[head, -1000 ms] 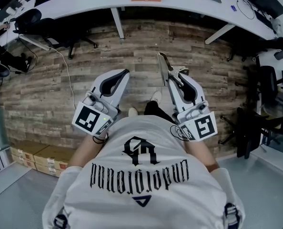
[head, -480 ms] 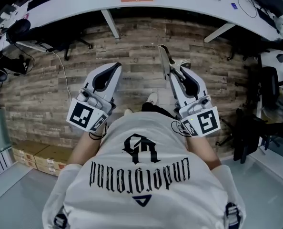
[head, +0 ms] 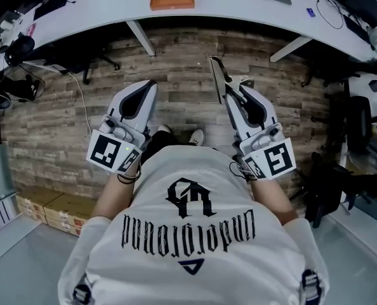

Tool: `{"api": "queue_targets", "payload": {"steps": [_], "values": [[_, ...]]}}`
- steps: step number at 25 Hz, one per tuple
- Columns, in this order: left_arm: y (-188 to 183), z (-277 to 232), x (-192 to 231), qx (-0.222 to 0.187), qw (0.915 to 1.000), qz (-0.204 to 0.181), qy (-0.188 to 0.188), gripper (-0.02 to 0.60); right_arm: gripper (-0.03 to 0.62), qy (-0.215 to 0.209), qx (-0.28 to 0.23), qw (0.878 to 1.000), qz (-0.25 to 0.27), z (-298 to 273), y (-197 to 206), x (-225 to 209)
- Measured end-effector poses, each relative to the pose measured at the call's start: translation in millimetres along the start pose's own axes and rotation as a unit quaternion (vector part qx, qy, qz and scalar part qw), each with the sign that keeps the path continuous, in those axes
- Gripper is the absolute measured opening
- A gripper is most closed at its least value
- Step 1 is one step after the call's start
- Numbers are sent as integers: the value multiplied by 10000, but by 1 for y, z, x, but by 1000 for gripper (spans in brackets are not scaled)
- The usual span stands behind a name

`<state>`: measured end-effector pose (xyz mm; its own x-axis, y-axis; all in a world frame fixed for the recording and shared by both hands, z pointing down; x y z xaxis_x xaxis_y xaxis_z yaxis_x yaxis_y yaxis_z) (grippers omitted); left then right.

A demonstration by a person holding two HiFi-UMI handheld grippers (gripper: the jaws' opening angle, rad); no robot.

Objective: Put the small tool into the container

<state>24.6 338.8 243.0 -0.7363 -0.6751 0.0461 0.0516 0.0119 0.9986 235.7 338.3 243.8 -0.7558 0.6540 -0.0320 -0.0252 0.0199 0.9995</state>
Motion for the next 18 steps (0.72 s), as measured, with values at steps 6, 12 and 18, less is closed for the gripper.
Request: {"api": "queue_targets", "payload": {"steps": [6, 12, 18], "values": [[4, -20, 14, -22, 10000, 17, 12, 14, 89, 98, 3, 9999, -107, -9, 5, -18], [4, -39, 26, -59, 9999, 22, 129, 14, 89, 240, -33, 9997, -48, -20, 2, -34], [7, -50, 56, -32, 9999, 89, 129, 14, 89, 269, 12, 9996, -66, -49, 4, -42]]}}
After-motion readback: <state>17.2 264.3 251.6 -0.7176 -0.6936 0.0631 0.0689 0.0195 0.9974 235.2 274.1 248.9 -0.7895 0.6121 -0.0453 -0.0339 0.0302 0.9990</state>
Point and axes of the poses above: the fingertips, and each gripper's own axes: z backward along the fingers, x to its left, y out of its underside, the point moved 4 cm from there along z, backward along the fingers, and after that the axes turned 5 degrees about y, right-handed, at the moved point
